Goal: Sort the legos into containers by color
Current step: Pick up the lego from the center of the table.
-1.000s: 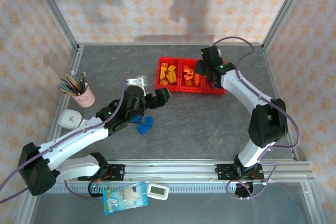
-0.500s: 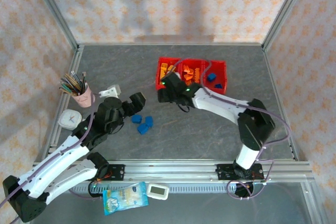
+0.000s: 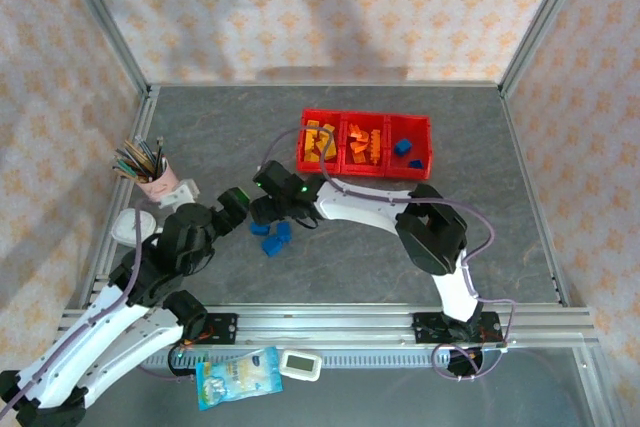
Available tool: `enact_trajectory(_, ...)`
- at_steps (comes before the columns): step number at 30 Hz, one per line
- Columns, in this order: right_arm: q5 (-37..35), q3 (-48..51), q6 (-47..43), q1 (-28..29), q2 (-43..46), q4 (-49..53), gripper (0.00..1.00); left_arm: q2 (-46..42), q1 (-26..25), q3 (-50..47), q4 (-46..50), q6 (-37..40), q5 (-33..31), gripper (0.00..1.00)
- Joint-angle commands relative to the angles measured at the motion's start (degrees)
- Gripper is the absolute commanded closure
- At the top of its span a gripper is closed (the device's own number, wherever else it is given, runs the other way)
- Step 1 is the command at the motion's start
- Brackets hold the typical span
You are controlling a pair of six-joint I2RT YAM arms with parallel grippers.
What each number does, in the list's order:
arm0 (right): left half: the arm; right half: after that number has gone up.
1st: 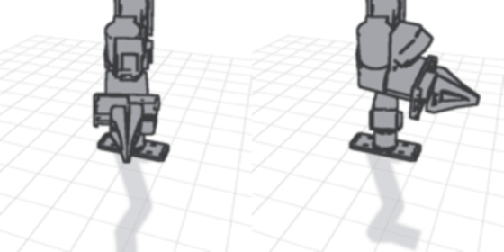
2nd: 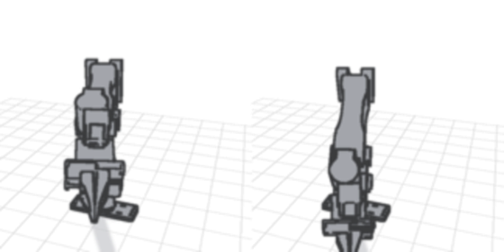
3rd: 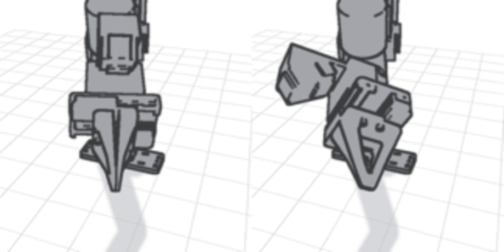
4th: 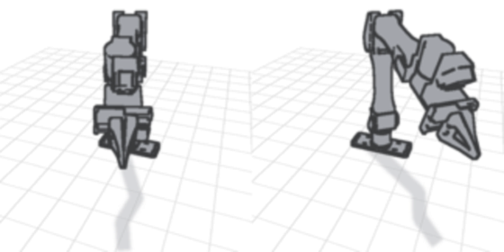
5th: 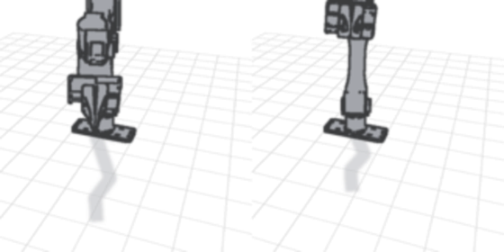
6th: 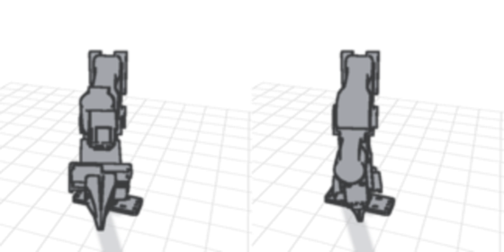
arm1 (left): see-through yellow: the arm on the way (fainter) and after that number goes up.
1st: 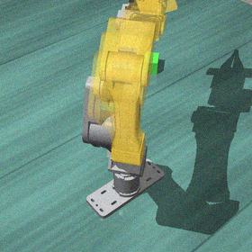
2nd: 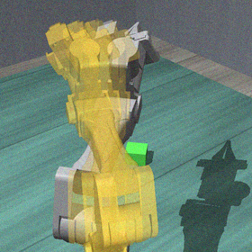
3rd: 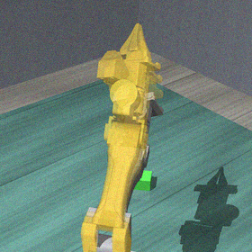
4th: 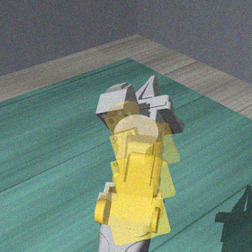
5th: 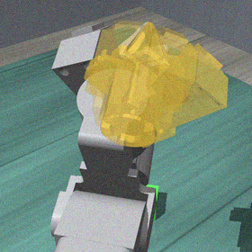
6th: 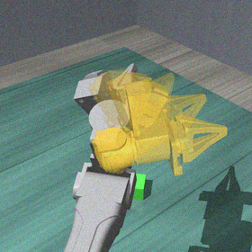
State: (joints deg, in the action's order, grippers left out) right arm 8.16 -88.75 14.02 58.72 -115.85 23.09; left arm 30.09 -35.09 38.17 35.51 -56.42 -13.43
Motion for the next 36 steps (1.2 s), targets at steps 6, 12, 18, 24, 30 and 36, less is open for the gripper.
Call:
enact_trajectory(6,4.7,-3.8,-11.5,0.9,-4.1,2.6,0.24,-6.6,0.6,-2.1,8.1,-5.4,-4.9,0.01)
enact_trajectory(12,2.9,-10.5,-16.2,0.9,-9.6,7.7,0.23,-6.6,0.5,-2.0,8.7,-5.8,-5.5,0.01)
enact_trajectory(18,3.7,-14.2,-18.6,0.9,-13.4,10.3,0.24,-6.5,0.6,-1.9,8.5,-5.8,-5.7,0.01)
enact_trajectory(24,2.7,-16.5,-19.1,1.0,-15.9,11.7,0.29,-6.3,0.6,-1.9,8.2,-5.7,-5.9,0.01)
enact_trajectory(30,7.5,-15.9,-20.7,1.1,-14.3,12.1,0.28,-5.7,0.5,-1.8,8.0,-5.6,-5.7,0.01)
enact_trajectory(36,9.1,-14.9,-21.9,1.4,-13.0,12.8,0.25,-5.5,0.5,-1.7,7.6,-5.5,-5.8,0.01)
